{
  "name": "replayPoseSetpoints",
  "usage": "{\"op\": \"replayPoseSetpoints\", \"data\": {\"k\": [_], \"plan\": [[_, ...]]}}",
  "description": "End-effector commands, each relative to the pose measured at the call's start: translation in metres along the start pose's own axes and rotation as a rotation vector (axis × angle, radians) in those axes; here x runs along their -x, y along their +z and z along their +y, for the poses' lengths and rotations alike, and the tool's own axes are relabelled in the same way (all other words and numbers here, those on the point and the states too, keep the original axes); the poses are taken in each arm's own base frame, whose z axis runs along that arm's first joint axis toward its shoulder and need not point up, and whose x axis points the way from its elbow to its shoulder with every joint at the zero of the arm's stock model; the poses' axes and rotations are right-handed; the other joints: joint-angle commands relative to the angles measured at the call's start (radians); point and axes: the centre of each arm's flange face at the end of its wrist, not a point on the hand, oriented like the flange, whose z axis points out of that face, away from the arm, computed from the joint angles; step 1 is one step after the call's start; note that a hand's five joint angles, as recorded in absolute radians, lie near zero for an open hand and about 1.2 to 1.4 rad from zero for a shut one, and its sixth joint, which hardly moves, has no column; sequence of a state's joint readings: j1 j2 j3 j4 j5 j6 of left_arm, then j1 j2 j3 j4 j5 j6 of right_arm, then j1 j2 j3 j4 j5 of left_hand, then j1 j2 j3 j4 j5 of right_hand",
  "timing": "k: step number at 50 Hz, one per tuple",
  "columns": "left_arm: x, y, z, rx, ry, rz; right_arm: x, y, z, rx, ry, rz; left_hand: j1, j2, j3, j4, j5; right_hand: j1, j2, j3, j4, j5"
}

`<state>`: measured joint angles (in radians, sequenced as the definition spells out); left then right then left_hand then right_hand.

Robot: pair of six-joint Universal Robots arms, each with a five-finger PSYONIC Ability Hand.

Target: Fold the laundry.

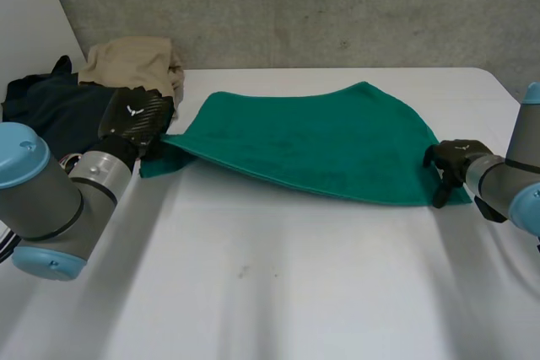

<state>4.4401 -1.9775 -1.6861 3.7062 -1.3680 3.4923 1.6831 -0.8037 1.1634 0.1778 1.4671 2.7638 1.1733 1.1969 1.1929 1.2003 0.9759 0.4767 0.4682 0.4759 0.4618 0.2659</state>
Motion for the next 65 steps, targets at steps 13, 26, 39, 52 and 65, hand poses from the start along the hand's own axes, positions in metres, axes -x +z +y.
{"op": "replayPoseSetpoints", "data": {"k": [13, 26, 39, 52, 65], "plan": [[-0.009, 0.017, -0.068, -0.049, -0.081, 0.069, 0.093, -0.085, -0.038, -0.207, 0.228, -0.293, 0.223, 0.199, 0.203, 0.196, 0.246, -0.302, -0.294, -0.301, -0.287, -0.266], [0.012, 0.013, -0.156, -0.222, -0.181, 0.051, 0.195, -0.076, -0.037, -0.3, 0.417, -0.321, 0.223, 0.199, 0.203, 0.196, 0.246, -0.302, -0.294, -0.301, -0.287, -0.266], [0.015, 0.0, -0.177, -0.27, -0.226, 0.053, 0.096, 0.0, -0.026, -0.282, 0.338, 0.179, 0.223, 0.199, 0.203, 0.196, 0.246, -0.298, -0.29, -0.298, -0.283, -0.262], [0.034, -0.003, -0.176, -0.265, -0.242, 0.009, 0.018, 0.009, -0.033, -0.288, 0.289, 0.149, 0.223, 0.199, 0.203, 0.196, 0.246, 0.92, 0.928, 0.92, 0.934, 0.956], [0.045, -0.018, -0.139, -0.054, -0.249, -0.004, -0.056, -0.068, -0.093, -0.297, 0.059, 0.106, 0.223, 0.199, 0.203, 0.196, 0.246, 0.92, 0.928, 0.92, 0.934, 0.956]]}}
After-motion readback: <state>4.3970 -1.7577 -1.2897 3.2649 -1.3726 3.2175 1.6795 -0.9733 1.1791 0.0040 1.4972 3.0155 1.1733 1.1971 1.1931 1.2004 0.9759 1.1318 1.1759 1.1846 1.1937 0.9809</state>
